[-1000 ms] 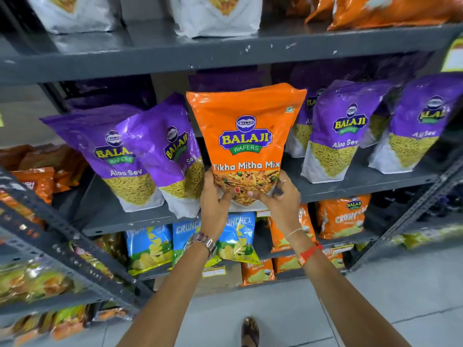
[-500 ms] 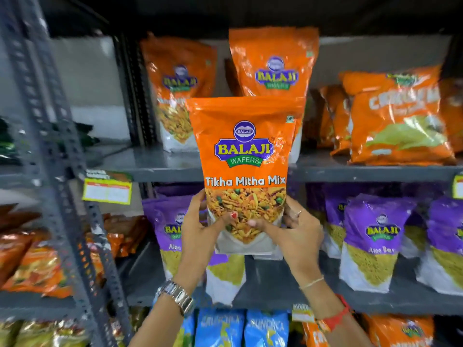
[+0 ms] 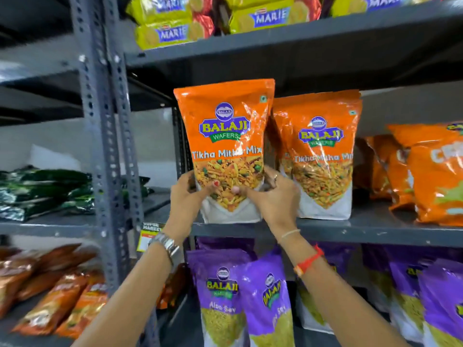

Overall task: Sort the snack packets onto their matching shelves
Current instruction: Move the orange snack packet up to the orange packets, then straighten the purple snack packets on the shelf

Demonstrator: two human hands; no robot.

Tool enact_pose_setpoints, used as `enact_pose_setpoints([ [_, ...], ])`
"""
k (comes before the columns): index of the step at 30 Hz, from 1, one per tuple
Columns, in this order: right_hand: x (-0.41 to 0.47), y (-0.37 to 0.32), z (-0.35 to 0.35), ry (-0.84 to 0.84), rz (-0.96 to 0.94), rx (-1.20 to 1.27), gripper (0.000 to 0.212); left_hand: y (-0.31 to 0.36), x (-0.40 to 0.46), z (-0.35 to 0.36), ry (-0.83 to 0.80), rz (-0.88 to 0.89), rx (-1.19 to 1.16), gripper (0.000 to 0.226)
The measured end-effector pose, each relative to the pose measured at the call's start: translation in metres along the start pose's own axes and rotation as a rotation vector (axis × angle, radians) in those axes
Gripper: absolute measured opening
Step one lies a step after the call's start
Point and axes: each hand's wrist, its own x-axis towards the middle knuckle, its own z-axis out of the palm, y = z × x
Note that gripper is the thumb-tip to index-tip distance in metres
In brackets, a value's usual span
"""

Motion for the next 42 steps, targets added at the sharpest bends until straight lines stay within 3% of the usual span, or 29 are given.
enact_pose_setpoints([
  [6,0.031,0.011,0.037,-0.045,0.094,0.007,0.049,0.000,0.037,-0.004,0.009,-0.074,-0.002,0.034],
  [19,0.036,0.033,0.052,-0.134,0.267,-0.121,0.068,-0.044,0.047,0.003,-0.024,-0.141,-0.008,0.037],
  [24,0.032,0.035,0.050,-0.205,0.261,-0.169,0.073,-0.051,0.048,0.003,-0.015,-0.154,0.027,0.057],
  [27,0.022,0.030,0.041,-0.187,0.187,-0.171,0.080,-0.045,0.036,0.009,0.098,-0.118,0.064,0.081],
  [32,-0.031,0.025,0.007,-0.056,0.060,0.084,0.038,-0.048,-0.023,0.023,0.366,0.158,0.099,0.067],
  [34,-0.060,0.038,-0.004,-0.032,0.073,0.148,0.019,-0.055,-0.051,0.031,0.475,0.194,0.074,0.059],
  [36,-0.090,0.061,-0.014,-0.013,0.130,0.157,0.018,-0.070,-0.078,0.040,0.506,0.161,0.014,0.052],
  [42,-0.154,0.160,-0.038,-0.029,0.450,0.061,0.026,-0.148,-0.159,0.061,0.400,-0.125,0.006,0.040],
])
